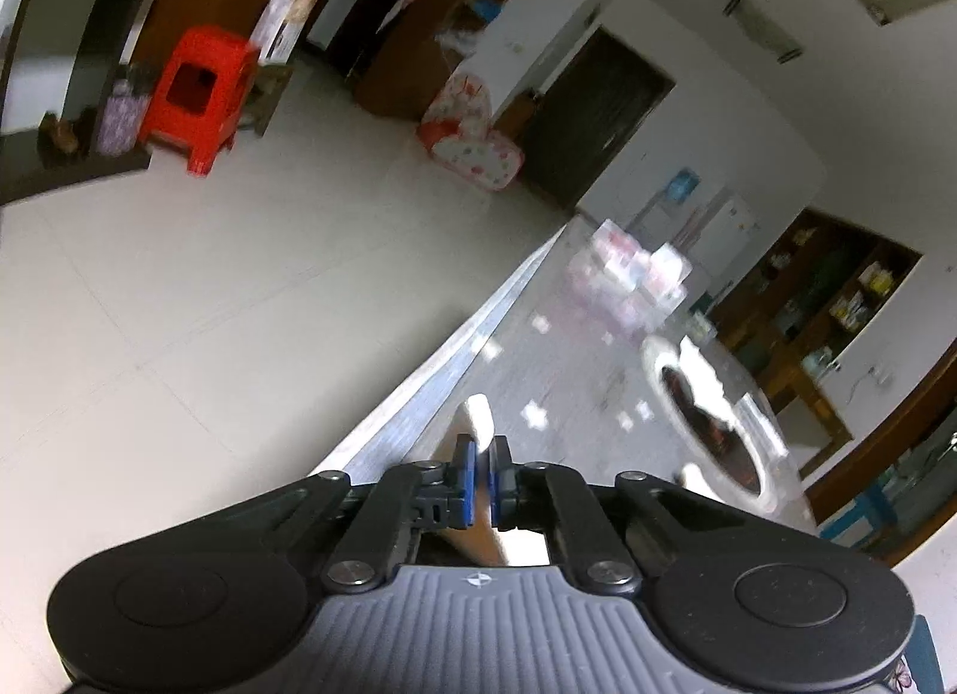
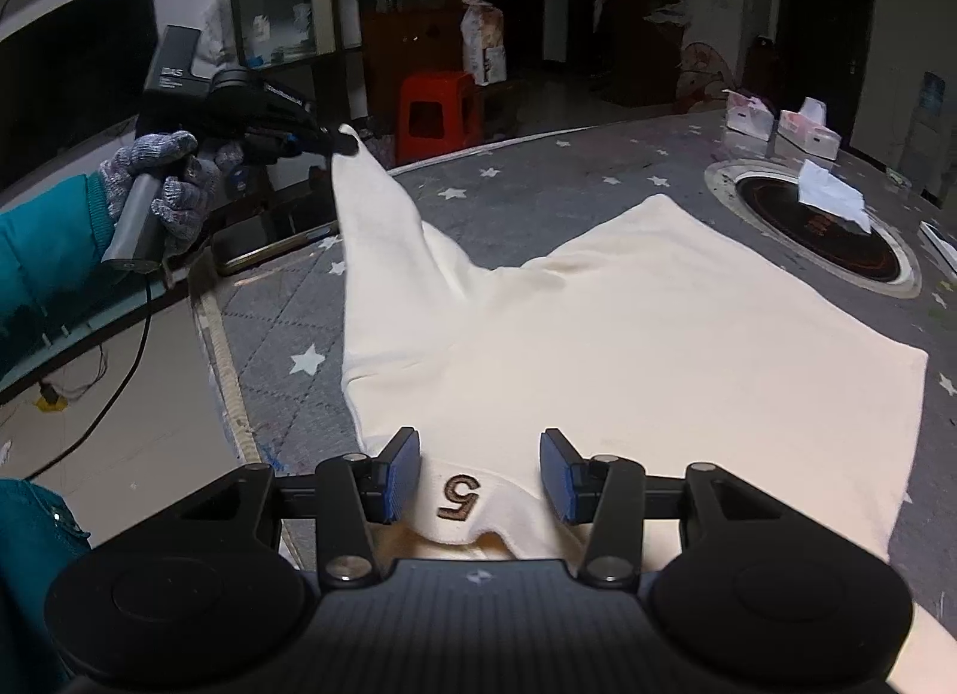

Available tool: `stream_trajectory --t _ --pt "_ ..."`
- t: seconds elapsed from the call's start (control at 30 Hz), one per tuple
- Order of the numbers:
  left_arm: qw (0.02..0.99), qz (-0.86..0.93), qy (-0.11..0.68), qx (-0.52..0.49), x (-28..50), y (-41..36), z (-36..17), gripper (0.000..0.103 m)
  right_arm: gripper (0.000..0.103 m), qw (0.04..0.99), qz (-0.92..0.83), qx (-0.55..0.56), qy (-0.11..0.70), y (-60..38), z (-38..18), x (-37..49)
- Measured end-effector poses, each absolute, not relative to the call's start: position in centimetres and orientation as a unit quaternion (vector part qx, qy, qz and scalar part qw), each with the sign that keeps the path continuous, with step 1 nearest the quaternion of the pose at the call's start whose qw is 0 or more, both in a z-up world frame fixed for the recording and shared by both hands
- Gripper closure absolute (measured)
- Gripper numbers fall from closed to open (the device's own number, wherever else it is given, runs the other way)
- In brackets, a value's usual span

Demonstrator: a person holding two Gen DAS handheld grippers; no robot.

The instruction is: Fold clothes

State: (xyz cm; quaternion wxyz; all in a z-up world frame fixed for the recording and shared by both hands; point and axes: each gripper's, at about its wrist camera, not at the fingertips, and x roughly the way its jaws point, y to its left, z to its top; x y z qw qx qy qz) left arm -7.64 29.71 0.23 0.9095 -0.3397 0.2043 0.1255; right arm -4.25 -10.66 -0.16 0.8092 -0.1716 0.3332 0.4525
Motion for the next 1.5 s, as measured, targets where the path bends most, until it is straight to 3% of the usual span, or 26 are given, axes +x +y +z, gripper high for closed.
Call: stream_trajectory --t 0.37,0.57,0.63,0.87,1.0,1.03,1.07,1.5 --pt "0.943 -0.150 0.166 -0.246 -5.6 14.2 7.6 0.098 0.058 0.858 0.369 -0.119 0.335 -15.5 0.8 -1.8" --pt "0.910 -0.270 0.247 -0.195 -5.8 5.8 4.4 0.082 0.058 0.880 0.320 -0.078 0.342 -19.0 1.1 -0.5" --pt "0.904 -0.275 0.271 -0.185 -6.4 5.3 3.2 0.073 0.058 0.883 0.310 -0.070 0.344 -19.9 1.0 -0.4" --pt "0.919 -0.178 0.314 -0.160 -7.6 9.4 0.8 0.073 0.059 0.886 0.305 -0.052 0.345 -21.3 0.9 -0.2" --pt "0.918 -0.153 0.329 -0.162 -6.7 10.1 0.0 0.076 0.059 0.882 0.315 -0.050 0.347 -20.3 0.4 0.1" --pt "0.917 -0.151 0.330 -0.163 -6.4 10.2 0.0 0.085 0.059 0.880 0.318 -0.051 0.349 -20.1 0.3 0.1" --pt "0.917 -0.150 0.332 -0.164 -6.1 10.3 -0.1 0.087 0.059 0.878 0.322 -0.054 0.350 -19.8 0.1 0.0" --pt "0.910 -0.123 0.357 -0.173 -2.3 11.1 -1.2 0.086 0.060 0.865 0.357 -0.096 0.340 -16.8 -1.0 -1.2"
